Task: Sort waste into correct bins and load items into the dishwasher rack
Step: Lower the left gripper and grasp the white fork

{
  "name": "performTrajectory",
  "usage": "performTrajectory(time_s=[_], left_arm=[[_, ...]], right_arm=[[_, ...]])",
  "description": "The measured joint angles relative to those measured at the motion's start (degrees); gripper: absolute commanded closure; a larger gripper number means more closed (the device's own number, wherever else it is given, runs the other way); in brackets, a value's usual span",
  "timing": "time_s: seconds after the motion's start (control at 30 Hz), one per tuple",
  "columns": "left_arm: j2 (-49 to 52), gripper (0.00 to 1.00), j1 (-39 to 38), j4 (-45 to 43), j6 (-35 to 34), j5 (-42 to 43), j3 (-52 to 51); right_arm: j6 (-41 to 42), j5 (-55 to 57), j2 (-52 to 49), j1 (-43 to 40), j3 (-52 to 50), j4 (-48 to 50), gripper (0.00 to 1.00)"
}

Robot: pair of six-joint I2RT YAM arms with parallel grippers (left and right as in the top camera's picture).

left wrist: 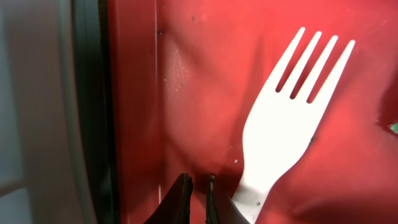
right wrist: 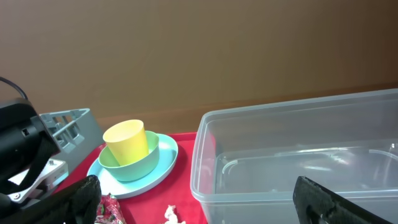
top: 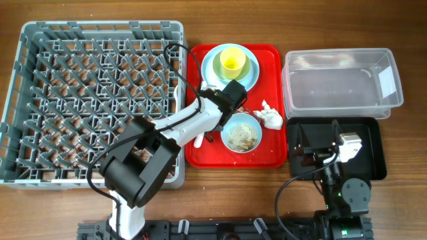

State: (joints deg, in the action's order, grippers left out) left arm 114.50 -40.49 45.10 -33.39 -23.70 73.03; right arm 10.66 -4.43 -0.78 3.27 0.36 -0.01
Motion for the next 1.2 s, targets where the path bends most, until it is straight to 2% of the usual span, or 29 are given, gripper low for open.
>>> performTrajectory(time_s=[0.13,0.2,0.23,0.33,0.43,0.53,0.7,0.83,1.2], left_arm=[[0.0,0.89,0.1,0.0,0.0,-0.2,0.0],[0.0,0.91,0.2,0.8,0.0,-0.7,0.3],[-0.1,0.96,0.5,1.7,0.0,-0.9,0.9],[-0.5,0.96,1.4,4.2,0.2,-0.5,3.4],[-2.2,0.79,2.3,5.0,2.4,2.3,6.2],[-3.9,0.68,2.4,5.2,7.0,6.4,7.5],[-4.2,0.66,2.4,6.3,13.2,10.3,7.6],[-4.2,0.59,2.4,6.3,16.5,11.8,7.6],[-4.2,0.66,2.5,6.1,21.3,14.6,7.6]], right_arm=[[0.0,0.0,0.0,0.0,0.0,0.0,0.00],[0.0,0.0,0.0,0.0,0.0,0.0,0.00],[0.0,0.0,0.0,0.0,0.0,0.0,0.00],[0.0,0.0,0.0,0.0,0.0,0.0,0.00],[0.0,0.0,0.0,0.0,0.0,0.0,0.00],[0.0,0.0,0.0,0.0,0.0,0.0,0.01],[0.0,0.0,0.0,0.0,0.0,0.0,0.00],[0.0,0.0,0.0,0.0,0.0,0.0,0.00],[0.0,0.0,0.0,0.0,0.0,0.0,0.00]])
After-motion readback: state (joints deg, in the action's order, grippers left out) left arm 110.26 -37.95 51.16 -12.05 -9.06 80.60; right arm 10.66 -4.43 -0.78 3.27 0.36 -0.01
